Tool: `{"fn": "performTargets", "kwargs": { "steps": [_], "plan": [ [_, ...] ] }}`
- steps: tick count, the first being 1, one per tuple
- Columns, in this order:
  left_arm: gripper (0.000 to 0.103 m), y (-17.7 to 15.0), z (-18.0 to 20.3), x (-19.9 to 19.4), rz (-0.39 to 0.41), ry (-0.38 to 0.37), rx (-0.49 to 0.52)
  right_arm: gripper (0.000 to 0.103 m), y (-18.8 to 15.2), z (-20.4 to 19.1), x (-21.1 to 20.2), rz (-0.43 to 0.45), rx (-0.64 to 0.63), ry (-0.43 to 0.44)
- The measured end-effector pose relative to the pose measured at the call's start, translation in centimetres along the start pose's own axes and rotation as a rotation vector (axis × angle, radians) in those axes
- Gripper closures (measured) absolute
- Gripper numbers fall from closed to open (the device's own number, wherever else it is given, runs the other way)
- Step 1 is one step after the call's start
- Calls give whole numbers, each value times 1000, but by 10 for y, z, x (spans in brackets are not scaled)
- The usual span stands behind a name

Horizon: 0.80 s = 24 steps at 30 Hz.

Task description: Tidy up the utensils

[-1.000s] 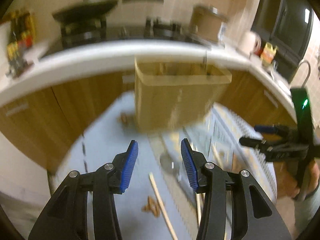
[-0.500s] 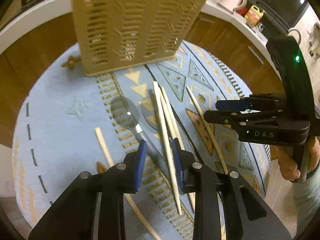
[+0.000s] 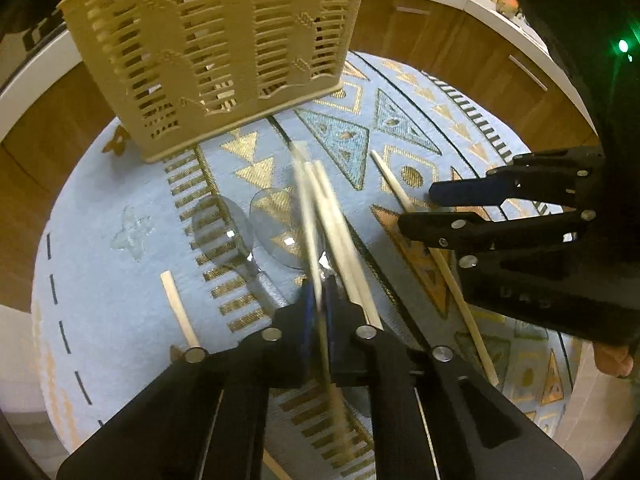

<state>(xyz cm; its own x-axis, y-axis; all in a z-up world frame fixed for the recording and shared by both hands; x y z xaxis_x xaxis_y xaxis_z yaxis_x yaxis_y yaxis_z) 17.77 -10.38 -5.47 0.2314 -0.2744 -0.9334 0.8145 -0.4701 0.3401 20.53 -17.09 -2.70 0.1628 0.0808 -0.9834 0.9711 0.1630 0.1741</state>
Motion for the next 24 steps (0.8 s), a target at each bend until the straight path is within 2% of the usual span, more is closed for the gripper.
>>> {"fn": "performTargets", "kwargs": {
  "steps": [2, 3, 6, 9, 10, 12, 15, 18, 24],
  "plan": [
    [101, -1, -4, -3, 34, 11, -24, 93, -3, -11, 2, 12, -20, -29],
    [101, -3, -9, -8, 69, -12, -51, 95, -4, -14, 2, 19, -29, -42],
    [101, -10, -31, -26, 127, -74, -152, 96, -6, -18, 2, 28, -32, -42],
    [101, -22, -58, -42, 165, -81, -258, 98, -10, -14, -1, 39, -27, -34],
    [101, -30, -73, -49, 174, -84, -324, 98, -10, -13, -3, 44, -25, -34],
    [101, -41, -93, -57, 191, -61, -401, 98, -11, -8, -4, 44, -20, -30],
    [101, -55, -114, -59, 179, -36, -477, 98, -6, -7, -1, 34, -21, -29],
    [101, -66, -128, -50, 125, -27, -526, 98, -4, -1, -1, 23, -36, -32],
    [100, -73, -139, -43, 74, -46, -538, 98, 1, -3, 2, 18, -59, -43]
  ]
}}
Point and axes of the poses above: each gripper's, at about its wrist camera, not at the fingertips, and x roughly the way its jaws point, z to its right, y to its top, the point moved 1 cm from there along x, roughly the way its jaws point, and after that the axes turned 4 degrees about -z, right-handed, at the moved point
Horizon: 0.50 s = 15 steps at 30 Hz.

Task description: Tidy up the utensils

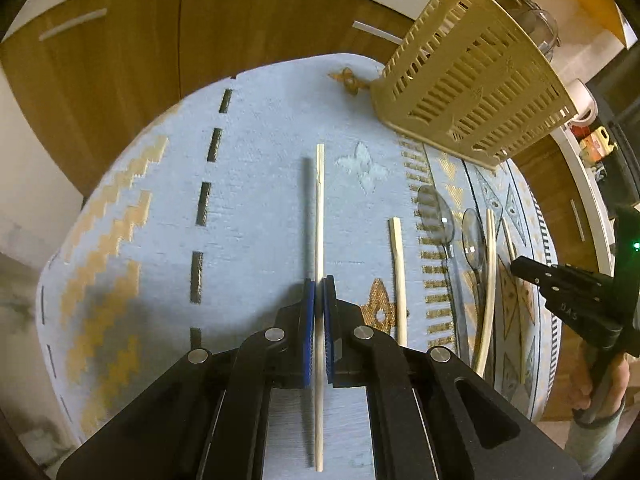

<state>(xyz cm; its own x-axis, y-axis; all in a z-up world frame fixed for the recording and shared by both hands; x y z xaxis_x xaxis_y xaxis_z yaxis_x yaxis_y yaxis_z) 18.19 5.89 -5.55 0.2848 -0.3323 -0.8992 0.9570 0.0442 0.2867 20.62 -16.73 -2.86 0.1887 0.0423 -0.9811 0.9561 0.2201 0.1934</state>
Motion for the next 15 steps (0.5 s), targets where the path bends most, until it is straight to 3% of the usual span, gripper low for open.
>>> {"fn": "performTargets", "kwargs": {
  "steps": [1, 5, 10, 15],
  "plan": [
    [100, 1, 0, -1, -3, 10, 8, 98, -2, 0, -1, -1, -1, 2],
    [82, 15, -1, -5, 4, 27, 33, 98, -9, -4, -2, -12, -3, 7],
    [78, 40, 1, 9, -35, 48, 82, 97, 1, 10, -2, -34, 6, 35],
    [76, 49, 26, 20, -40, 161, 221, 97, 5, 13, -2, -49, -4, 40]
  ]
}}
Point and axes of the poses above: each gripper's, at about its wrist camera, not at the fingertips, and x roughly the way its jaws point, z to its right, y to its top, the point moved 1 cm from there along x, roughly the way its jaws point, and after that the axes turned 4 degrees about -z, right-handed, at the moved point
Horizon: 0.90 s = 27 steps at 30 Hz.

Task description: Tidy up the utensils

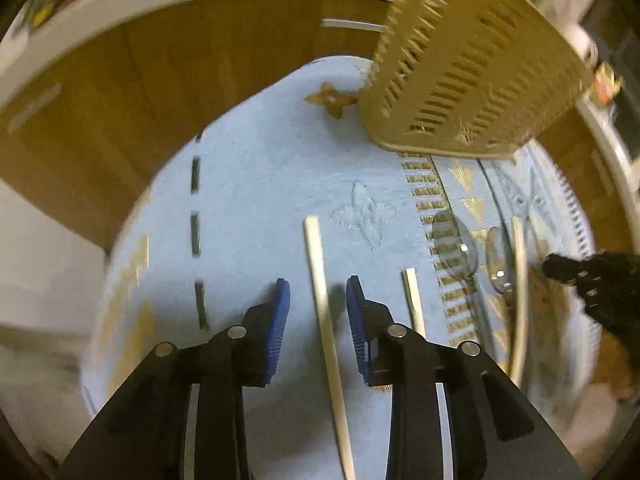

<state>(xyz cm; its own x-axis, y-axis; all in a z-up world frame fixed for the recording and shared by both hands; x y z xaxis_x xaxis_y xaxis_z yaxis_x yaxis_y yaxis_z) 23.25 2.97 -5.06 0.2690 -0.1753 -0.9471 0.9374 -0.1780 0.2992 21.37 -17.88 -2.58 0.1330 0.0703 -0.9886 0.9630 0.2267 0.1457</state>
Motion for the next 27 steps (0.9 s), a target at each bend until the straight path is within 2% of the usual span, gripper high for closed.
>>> {"fn": "performTargets", "kwargs": {
  "steps": [1, 2, 3, 4, 6, 8, 10, 16, 22, 27],
  "plan": [
    [76, 0, 11, 2, 5, 60, 46, 97, -1, -1, 0, 3, -12, -11],
    [83, -1, 17, 2, 16, 100, 71, 97, -1, -3, 1, 7, -22, -21],
    [97, -2, 22, 3, 29, 124, 88, 97, -3, -8, 2, 19, -32, -37],
    [98, -4, 27, 3, 47, 154, 101, 97, -4, -10, 2, 30, -39, -46],
    [100, -7, 29, 2, 74, 160, 97, 98, -6, -11, 0, 53, -47, -45],
    [100, -12, 27, -4, 122, 80, 62, 98, -7, -7, -5, 81, -41, 1],
    [100, -17, 21, -19, 182, 46, 36, 98, -11, -3, -16, 123, -37, 14],
    [100, -27, 27, -88, 431, -80, 2, 98, -19, 5, -62, 293, -42, 75],
    [100, -26, 46, -142, 627, -155, 17, 99, -28, 5, -97, 467, -36, 128],
    [100, -5, 69, -173, 756, -186, 33, 99, -20, 5, -135, 611, -24, 168]
  ]
}}
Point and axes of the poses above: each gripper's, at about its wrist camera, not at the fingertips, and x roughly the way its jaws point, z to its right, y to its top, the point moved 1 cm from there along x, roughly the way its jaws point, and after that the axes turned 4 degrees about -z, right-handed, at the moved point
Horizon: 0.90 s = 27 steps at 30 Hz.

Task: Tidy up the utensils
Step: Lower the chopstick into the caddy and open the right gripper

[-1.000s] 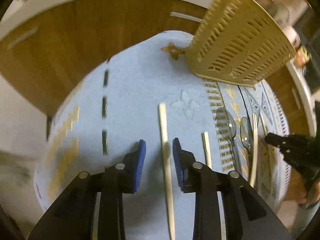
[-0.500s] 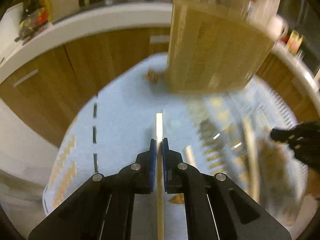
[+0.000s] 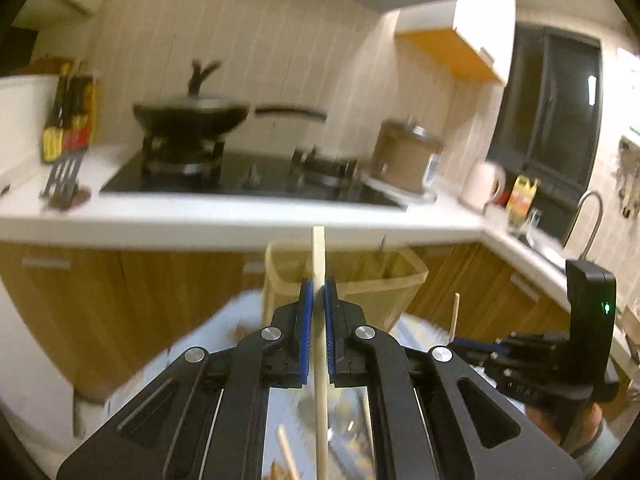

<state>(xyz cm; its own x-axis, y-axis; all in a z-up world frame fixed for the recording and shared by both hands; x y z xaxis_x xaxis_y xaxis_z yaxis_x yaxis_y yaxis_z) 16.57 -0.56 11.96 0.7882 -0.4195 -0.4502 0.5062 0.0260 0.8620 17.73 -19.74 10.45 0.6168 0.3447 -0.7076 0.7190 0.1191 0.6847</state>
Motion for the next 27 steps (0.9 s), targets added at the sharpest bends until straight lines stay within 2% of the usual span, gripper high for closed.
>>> {"fn": "performTargets", "kwargs": {
  "steps": [3, 7, 13, 16, 21, 27],
  "plan": [
    [99, 25, 14, 2, 74, -21, 13, 99, 24, -2, -15, 82, 8, 27],
    [99, 53, 29, 7, 156, -45, 25, 99, 58, -3, -34, 206, 3, 2],
    [99, 89, 46, 12, 278, -68, 29, 99, 109, 12, -50, 311, 29, -24],
    [99, 100, 53, 21, 342, -49, 43, 99, 125, 26, -53, 344, 43, -53],
    [99, 103, 61, 47, 395, -7, 59, 99, 139, 39, -43, 360, 44, -118],
    [99, 94, 47, 88, 364, -19, -6, 99, 135, 45, -4, 331, 11, -165]
  ]
}}
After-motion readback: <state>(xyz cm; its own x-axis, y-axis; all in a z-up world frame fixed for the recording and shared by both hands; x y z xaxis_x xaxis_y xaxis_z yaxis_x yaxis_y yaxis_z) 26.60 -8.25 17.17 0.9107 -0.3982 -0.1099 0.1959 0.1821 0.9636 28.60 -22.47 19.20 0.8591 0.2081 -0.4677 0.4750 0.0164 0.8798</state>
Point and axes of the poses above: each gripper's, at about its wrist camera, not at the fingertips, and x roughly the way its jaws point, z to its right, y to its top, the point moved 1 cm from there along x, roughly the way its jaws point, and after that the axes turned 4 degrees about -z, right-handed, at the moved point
